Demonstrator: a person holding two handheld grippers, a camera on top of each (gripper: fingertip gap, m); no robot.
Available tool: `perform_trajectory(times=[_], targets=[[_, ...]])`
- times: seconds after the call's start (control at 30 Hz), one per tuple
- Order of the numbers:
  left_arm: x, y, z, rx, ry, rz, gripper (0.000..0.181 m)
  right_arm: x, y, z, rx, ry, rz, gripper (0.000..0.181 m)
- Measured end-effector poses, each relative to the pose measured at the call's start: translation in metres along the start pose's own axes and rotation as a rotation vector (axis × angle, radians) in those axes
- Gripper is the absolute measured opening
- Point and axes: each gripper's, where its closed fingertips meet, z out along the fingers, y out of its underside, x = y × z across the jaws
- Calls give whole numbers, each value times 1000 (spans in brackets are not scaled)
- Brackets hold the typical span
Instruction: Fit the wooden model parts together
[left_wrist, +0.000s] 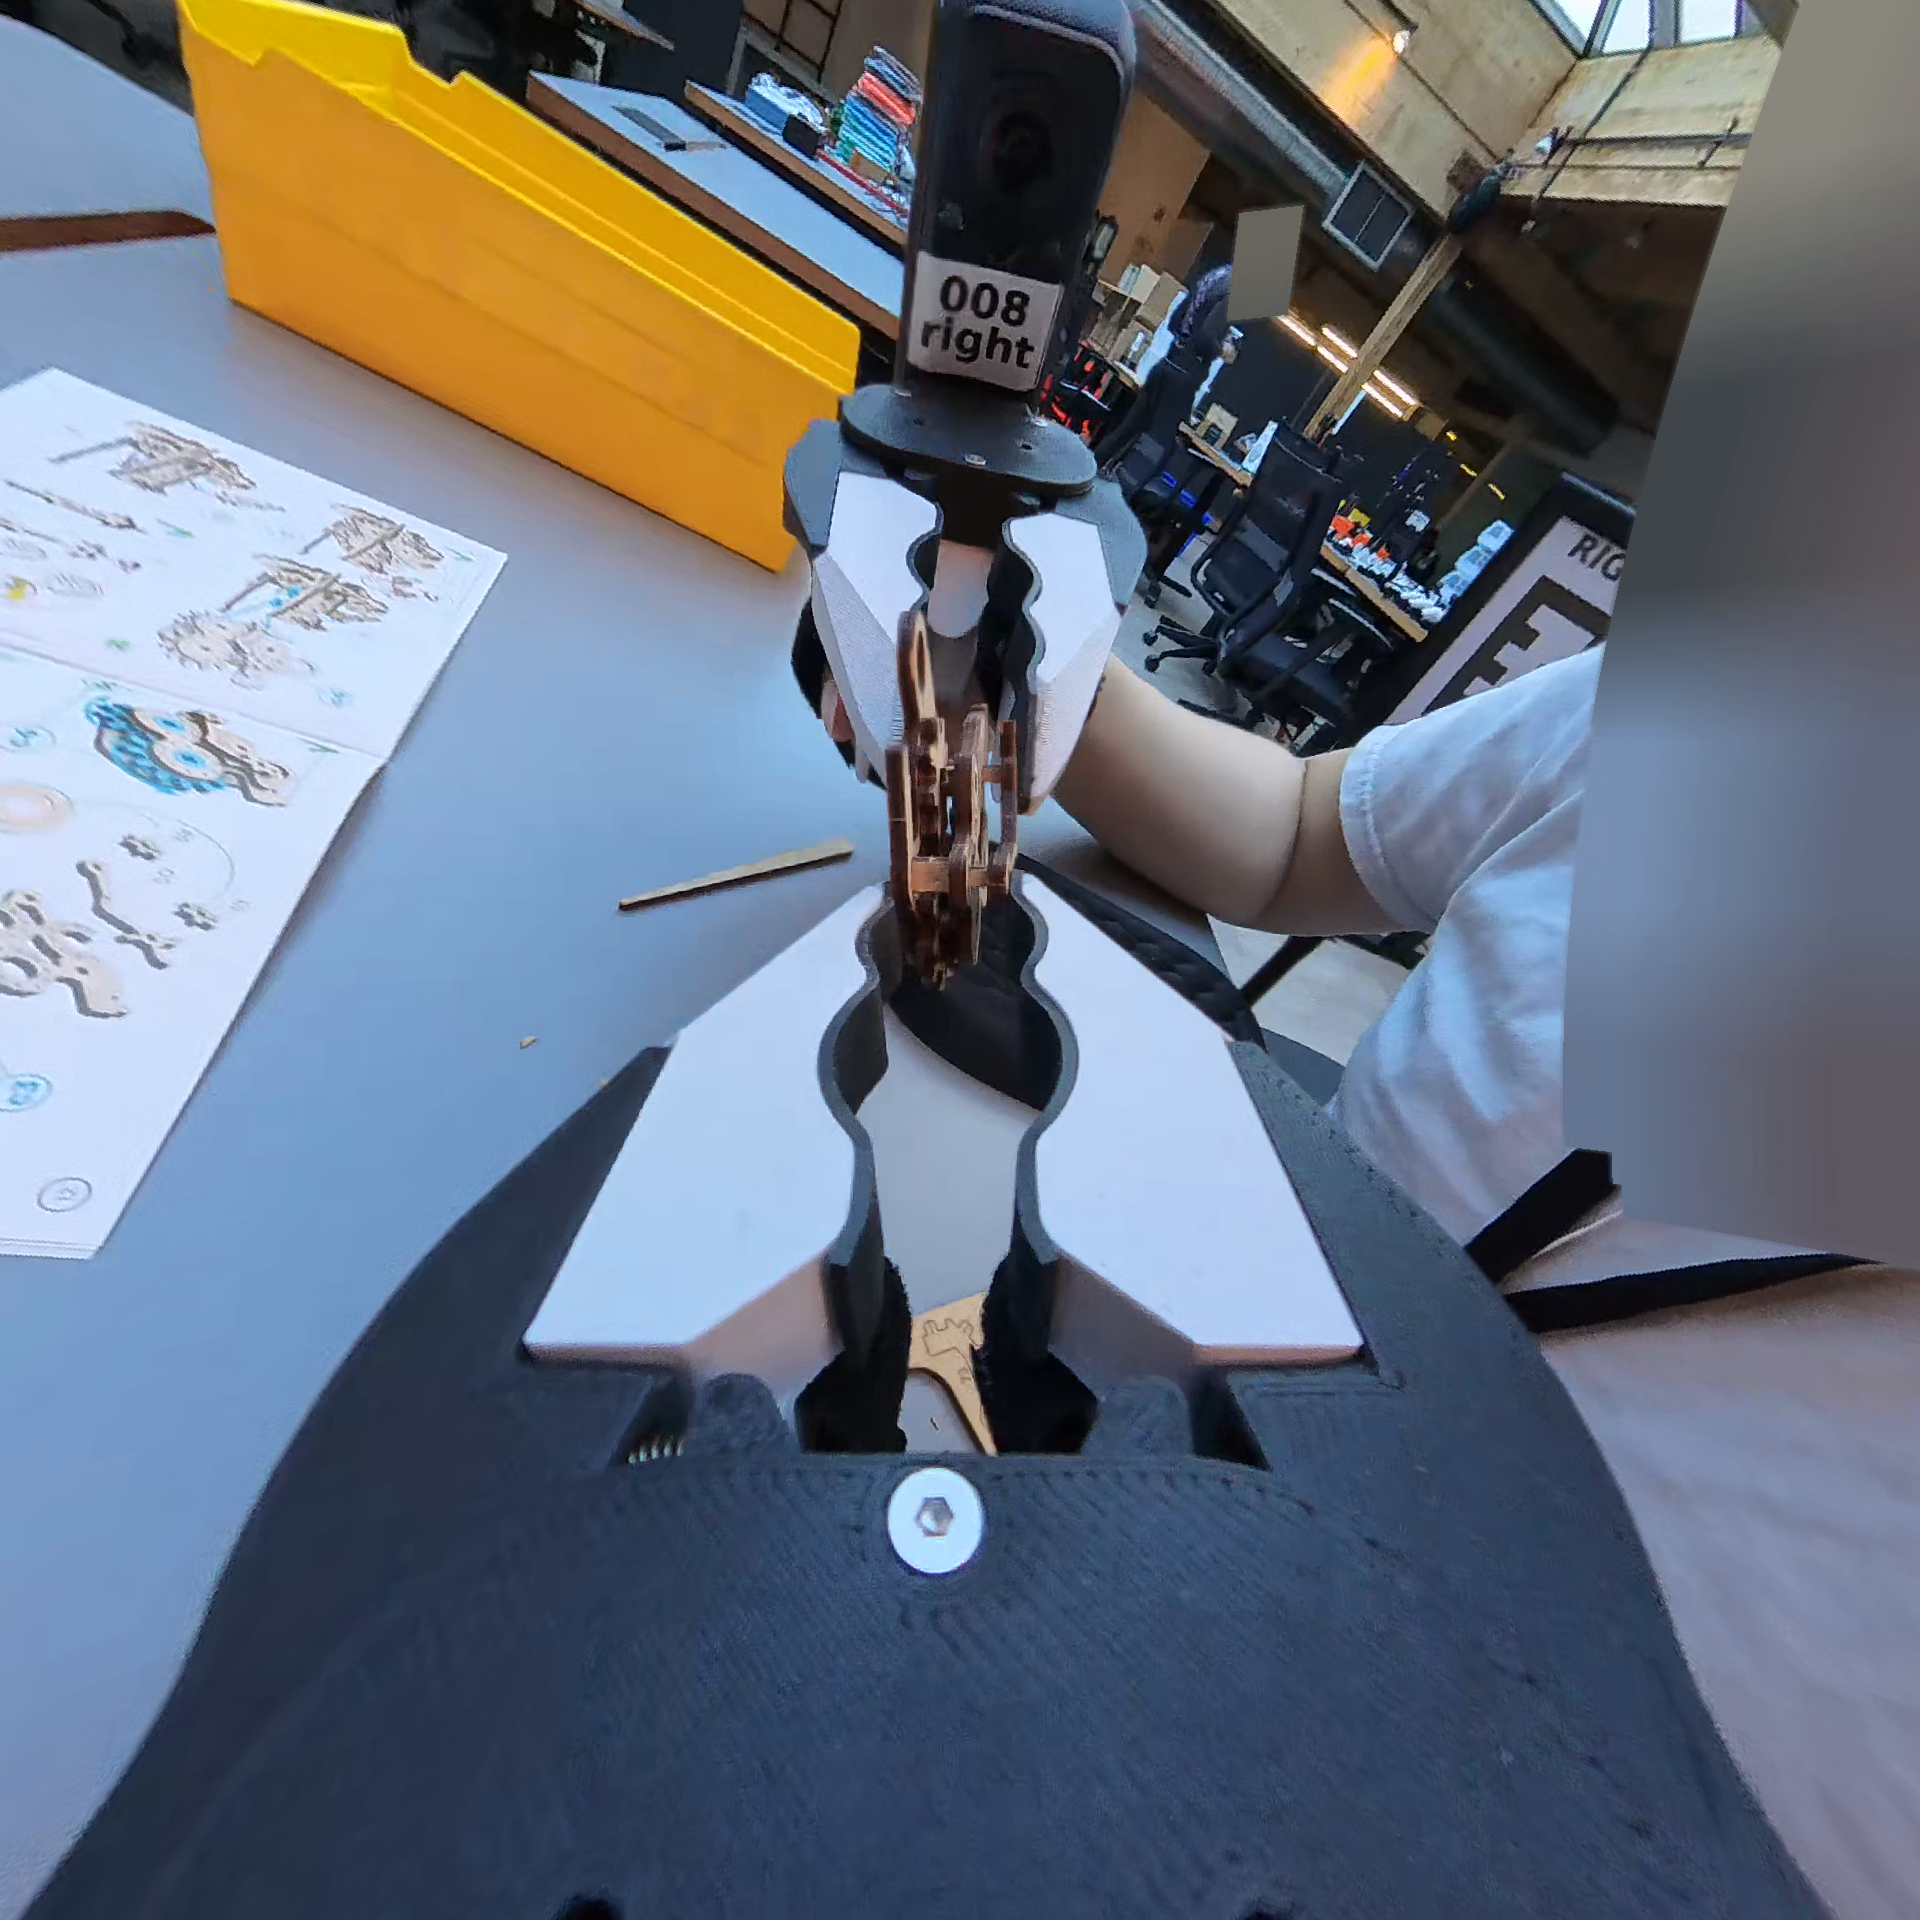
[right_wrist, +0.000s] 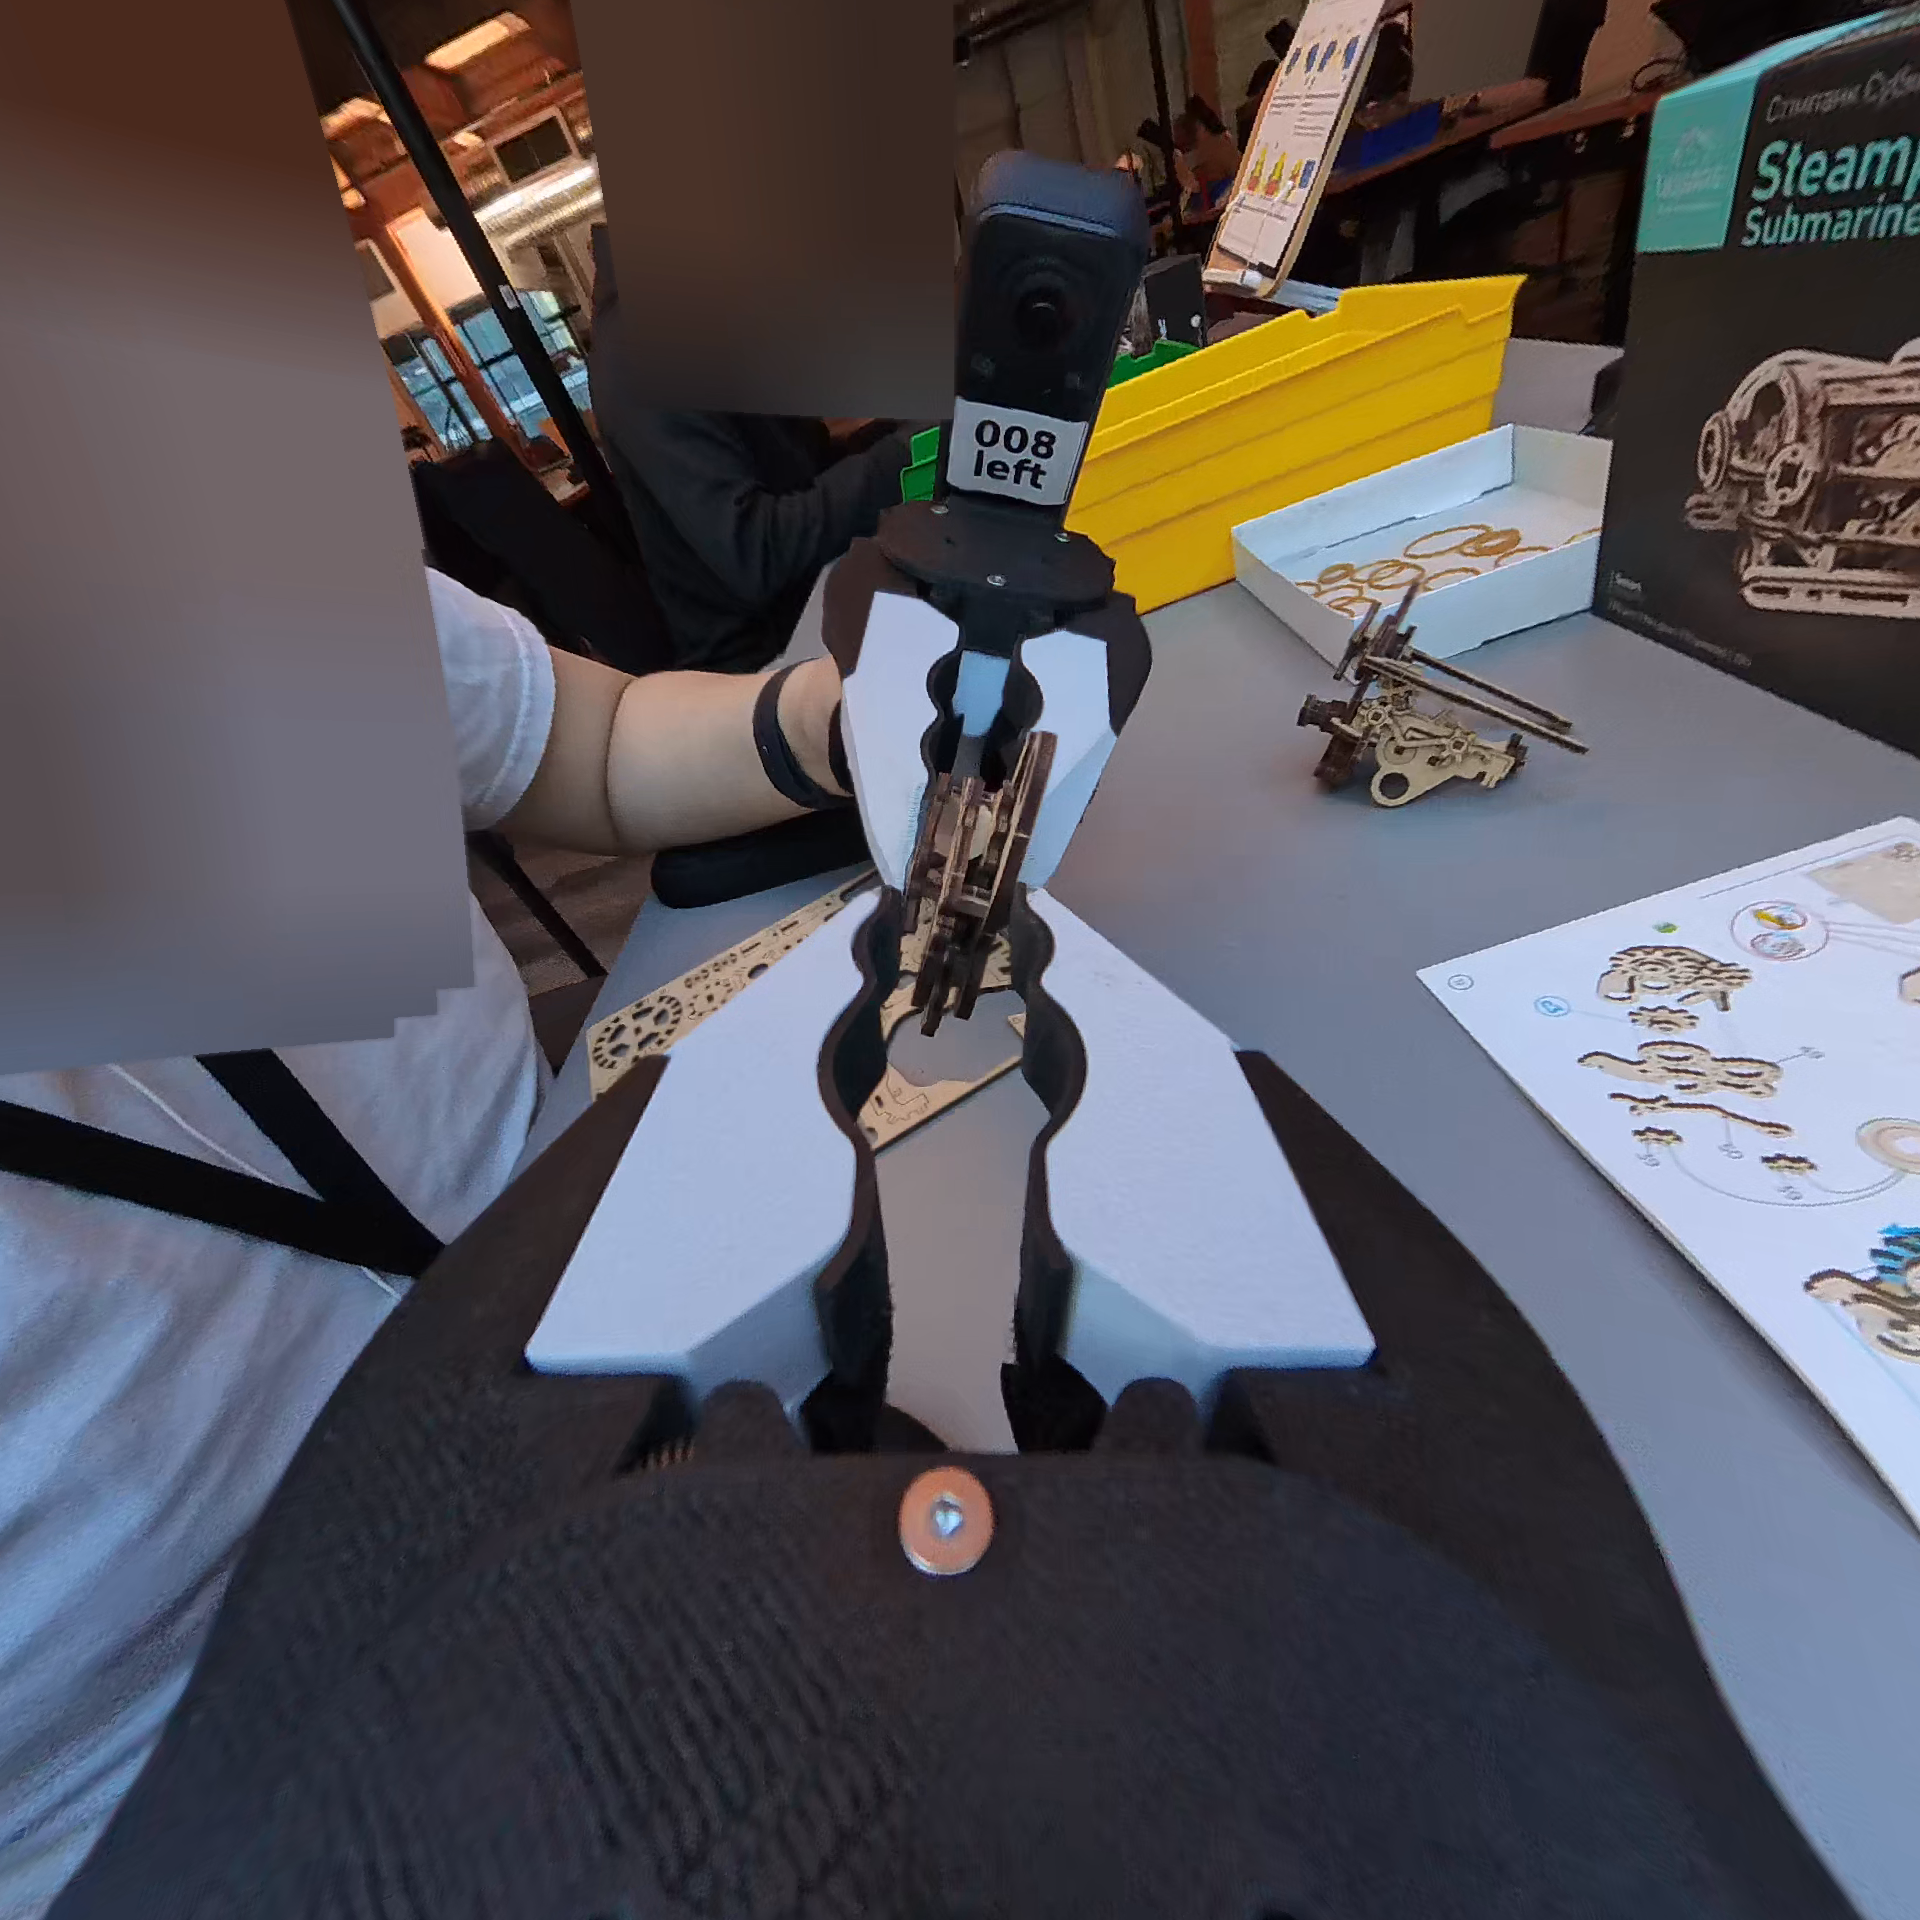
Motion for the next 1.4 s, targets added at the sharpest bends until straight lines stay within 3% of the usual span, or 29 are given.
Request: perform_trajectory(times=[0.1,0.17,0.43,0.53,0.67,0.77,0.97,1.4], targets=[[-4,4,0,-16,5,-56,17,3,6,2,-9,-21,59,19],[-7,6,1,-20,-9,-47,17,6,10,5,-23,-14,91,30],[0,12,5,-111,-92,247,17,-3,21,14,-138,30,-87,27],[-4,14,3,-163,-171,377,17,-2,39,13,-296,86,-211,38],[0,9,1,-194,-242,497,17,20,59,14,-512,310,-450,42],[4,11,9,-215,-260,527,17,22,74,26,-594,354,-460,45],[10,23,21,-272,-251,588,17,3,74,42,-502,203,-258,43],[12,25,21,-275,-253,588,17,4,76,47,-530,224,-352,32]])
